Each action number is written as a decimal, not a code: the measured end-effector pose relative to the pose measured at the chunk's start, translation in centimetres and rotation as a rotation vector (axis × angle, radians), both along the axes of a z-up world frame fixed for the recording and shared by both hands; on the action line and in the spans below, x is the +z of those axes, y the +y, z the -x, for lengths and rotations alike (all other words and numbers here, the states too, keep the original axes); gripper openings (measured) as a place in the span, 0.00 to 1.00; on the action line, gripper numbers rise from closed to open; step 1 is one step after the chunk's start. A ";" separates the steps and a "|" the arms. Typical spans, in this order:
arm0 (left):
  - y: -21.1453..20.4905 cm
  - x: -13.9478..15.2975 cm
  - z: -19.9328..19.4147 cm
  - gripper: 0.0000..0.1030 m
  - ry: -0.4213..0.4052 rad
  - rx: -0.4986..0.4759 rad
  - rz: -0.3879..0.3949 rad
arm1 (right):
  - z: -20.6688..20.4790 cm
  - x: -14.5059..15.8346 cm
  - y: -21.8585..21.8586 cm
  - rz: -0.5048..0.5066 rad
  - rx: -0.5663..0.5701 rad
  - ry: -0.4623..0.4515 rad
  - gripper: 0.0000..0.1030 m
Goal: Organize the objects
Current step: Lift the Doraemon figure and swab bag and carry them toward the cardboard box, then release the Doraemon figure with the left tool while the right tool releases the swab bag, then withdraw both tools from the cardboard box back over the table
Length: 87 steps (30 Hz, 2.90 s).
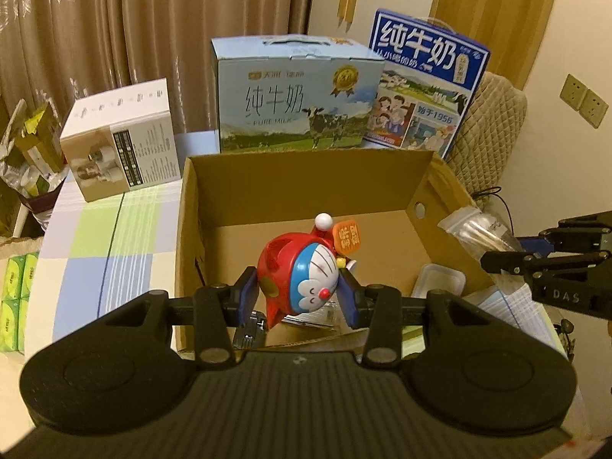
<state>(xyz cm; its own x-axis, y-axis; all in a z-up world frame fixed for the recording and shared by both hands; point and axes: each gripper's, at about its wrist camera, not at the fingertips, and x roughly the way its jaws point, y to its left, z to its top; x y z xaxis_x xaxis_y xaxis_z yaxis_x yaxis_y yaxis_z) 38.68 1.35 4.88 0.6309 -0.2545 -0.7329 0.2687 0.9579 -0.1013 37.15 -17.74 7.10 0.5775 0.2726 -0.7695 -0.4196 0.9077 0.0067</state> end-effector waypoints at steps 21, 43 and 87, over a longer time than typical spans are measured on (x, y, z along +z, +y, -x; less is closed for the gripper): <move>-0.2 -3.7 -3.9 0.43 0.020 0.049 0.053 | -2.3 -2.4 -0.4 -0.028 -0.029 0.029 0.17; -0.2 -2.1 -2.6 0.43 0.009 0.044 0.050 | -2.1 0.3 -0.7 -0.219 -0.061 -0.030 0.54; 3.6 0.2 14.7 0.87 0.028 0.161 0.050 | 16.8 4.8 -0.4 -0.164 0.063 -0.102 0.59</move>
